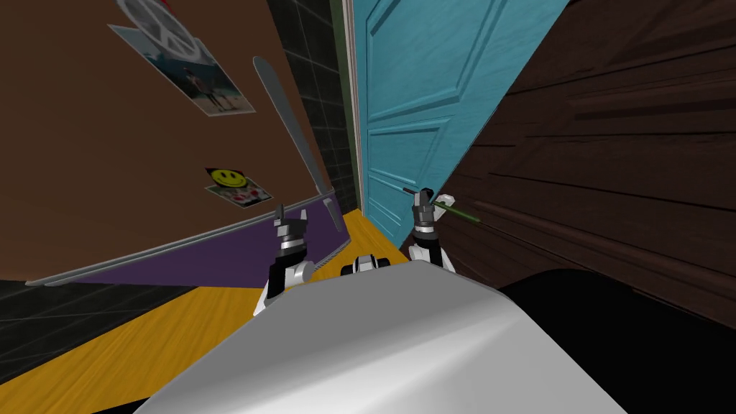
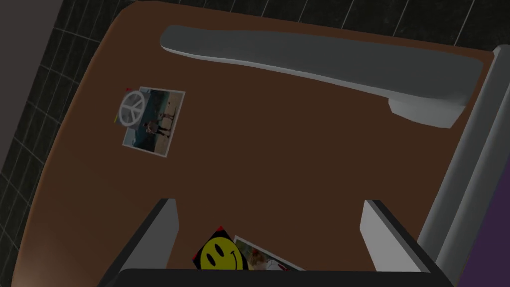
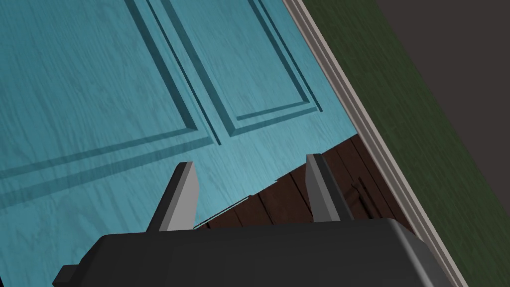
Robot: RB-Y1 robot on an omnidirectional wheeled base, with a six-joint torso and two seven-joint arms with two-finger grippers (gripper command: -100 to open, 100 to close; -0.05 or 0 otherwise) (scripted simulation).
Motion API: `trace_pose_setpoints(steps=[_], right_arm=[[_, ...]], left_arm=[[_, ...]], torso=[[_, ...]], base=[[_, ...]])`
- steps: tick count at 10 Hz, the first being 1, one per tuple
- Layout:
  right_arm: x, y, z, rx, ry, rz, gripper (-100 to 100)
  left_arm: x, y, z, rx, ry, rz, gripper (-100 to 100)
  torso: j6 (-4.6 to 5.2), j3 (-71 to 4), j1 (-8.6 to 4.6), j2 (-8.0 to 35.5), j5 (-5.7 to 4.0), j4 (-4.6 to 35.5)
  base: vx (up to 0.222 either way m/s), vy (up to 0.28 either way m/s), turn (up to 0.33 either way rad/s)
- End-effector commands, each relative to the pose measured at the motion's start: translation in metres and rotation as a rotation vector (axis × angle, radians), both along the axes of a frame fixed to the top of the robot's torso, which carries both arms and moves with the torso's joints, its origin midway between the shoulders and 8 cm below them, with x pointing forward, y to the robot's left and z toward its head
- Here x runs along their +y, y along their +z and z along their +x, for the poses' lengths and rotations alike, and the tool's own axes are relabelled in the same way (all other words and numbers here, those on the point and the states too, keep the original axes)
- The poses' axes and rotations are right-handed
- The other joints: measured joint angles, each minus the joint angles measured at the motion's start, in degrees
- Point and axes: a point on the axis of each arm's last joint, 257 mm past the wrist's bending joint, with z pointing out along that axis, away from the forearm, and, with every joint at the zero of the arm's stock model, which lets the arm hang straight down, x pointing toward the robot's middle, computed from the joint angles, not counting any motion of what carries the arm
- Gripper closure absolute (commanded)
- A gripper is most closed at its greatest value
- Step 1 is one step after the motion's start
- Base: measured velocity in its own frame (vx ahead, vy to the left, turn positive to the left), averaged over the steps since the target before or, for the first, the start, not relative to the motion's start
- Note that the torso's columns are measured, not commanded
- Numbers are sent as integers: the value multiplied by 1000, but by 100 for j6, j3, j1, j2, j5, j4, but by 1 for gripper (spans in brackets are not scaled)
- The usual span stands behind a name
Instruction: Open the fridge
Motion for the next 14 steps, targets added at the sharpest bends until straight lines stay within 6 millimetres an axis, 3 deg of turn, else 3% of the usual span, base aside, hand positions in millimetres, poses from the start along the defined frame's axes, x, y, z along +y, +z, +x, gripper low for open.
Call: trace_pose_setpoints(steps=[1, 10, 12, 14], right_arm=[[0, 0, 0, 0, 0, 0, 0], [0, 0, 0, 0, 0, 0, 0], [0, 0, 0, 0, 0, 0, 0], [0, 0, 0, 0, 0, 0, 0]], left_arm=[[8, -24, 15, 67, -16, -29, -100], [21, -77, 37, 154, 13, -308, -100], [19, -83, 38, 152, 23, -373, -100], [20, -74, 37, 153, 19, -356, -100]], torso=[[0, 3, 2, 7, 1, 1], [0, 14, 11, 22, 4, 6], [0, 12, 4, 20, 2, 6], [0, 11, 6, 19, 2, 5]], base=[[231, -77, 45], [138, -61, 25], [52, -24, 9], [32, -7, 6]])
